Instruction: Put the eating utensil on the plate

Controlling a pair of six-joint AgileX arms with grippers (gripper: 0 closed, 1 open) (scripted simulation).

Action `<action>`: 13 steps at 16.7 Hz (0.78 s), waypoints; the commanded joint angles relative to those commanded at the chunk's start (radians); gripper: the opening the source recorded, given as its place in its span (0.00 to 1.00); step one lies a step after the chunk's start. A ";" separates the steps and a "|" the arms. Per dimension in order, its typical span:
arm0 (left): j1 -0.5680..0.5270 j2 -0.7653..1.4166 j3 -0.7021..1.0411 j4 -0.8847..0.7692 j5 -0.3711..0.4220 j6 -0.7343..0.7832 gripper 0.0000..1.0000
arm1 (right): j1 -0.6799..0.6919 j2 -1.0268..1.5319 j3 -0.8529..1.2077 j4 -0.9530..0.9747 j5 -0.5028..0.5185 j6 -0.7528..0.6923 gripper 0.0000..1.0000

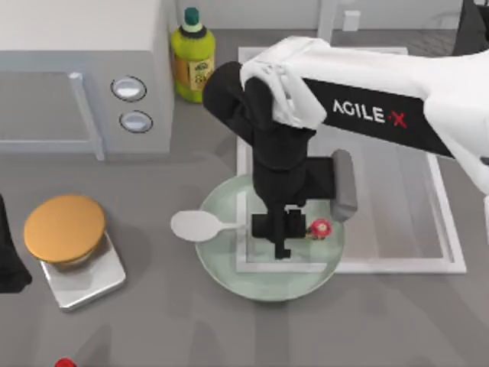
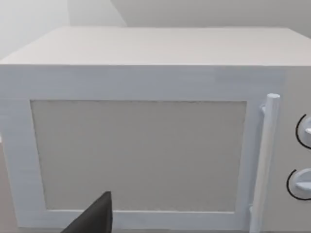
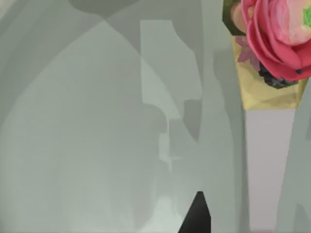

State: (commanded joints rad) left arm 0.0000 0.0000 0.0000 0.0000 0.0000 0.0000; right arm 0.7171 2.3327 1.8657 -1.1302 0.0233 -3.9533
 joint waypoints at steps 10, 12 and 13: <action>0.000 0.000 0.000 0.000 0.000 0.000 1.00 | 0.000 0.000 0.000 0.000 0.000 0.000 1.00; 0.000 0.000 0.000 0.000 0.000 0.000 1.00 | 0.000 0.000 0.000 0.000 0.000 0.000 1.00; 0.000 0.000 0.000 0.000 0.000 0.000 1.00 | 0.000 0.000 0.000 0.000 0.000 0.000 1.00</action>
